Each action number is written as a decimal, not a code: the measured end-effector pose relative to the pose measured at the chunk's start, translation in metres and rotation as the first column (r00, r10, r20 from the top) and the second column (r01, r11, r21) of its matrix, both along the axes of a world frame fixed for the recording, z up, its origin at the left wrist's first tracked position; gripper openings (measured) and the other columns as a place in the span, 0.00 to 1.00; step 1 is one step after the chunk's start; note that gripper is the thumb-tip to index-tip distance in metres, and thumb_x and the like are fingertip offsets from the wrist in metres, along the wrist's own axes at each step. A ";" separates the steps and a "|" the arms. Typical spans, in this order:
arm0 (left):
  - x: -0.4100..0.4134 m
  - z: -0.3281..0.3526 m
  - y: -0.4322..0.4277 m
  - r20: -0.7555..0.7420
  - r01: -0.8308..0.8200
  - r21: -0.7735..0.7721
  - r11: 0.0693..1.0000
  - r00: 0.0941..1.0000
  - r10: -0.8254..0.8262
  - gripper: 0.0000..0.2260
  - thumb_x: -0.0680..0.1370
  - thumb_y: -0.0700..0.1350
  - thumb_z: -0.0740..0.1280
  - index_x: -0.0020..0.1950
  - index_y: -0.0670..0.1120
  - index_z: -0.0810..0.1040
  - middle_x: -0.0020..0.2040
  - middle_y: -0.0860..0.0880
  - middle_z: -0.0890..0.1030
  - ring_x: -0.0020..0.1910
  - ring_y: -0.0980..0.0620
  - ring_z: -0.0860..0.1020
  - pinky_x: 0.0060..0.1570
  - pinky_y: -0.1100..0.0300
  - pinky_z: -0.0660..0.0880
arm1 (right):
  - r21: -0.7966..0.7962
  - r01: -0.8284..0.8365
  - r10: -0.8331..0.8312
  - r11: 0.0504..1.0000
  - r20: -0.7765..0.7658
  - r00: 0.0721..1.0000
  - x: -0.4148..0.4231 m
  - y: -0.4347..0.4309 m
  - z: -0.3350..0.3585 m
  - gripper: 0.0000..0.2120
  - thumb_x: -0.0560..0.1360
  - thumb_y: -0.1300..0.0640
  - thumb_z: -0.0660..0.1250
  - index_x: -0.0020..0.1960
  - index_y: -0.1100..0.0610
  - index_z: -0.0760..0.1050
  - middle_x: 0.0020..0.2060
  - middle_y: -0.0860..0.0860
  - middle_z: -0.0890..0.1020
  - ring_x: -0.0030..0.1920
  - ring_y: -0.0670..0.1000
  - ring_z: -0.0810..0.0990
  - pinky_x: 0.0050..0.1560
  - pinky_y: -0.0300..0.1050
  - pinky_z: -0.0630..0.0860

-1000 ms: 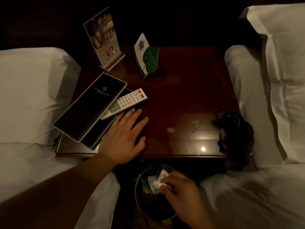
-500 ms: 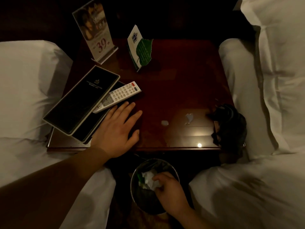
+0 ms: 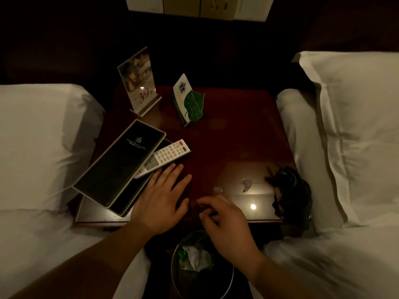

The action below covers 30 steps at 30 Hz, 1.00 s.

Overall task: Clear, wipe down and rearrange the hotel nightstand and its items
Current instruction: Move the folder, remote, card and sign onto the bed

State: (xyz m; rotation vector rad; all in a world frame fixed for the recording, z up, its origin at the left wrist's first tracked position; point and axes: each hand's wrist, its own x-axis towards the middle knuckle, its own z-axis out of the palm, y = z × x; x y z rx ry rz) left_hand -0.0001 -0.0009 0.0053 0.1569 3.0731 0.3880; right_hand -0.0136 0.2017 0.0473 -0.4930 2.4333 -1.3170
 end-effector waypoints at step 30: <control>-0.030 0.076 -0.091 0.183 -0.681 -0.037 0.732 0.715 0.675 0.52 0.63 0.70 0.74 0.80 0.52 0.55 0.74 0.39 0.64 0.72 0.36 0.64 0.67 0.37 0.67 | 0.016 0.317 -0.315 0.948 0.167 0.934 -0.215 -0.092 0.032 0.32 0.74 0.47 0.71 0.73 0.55 0.63 0.61 0.55 0.77 0.57 0.57 0.80 0.53 0.59 0.80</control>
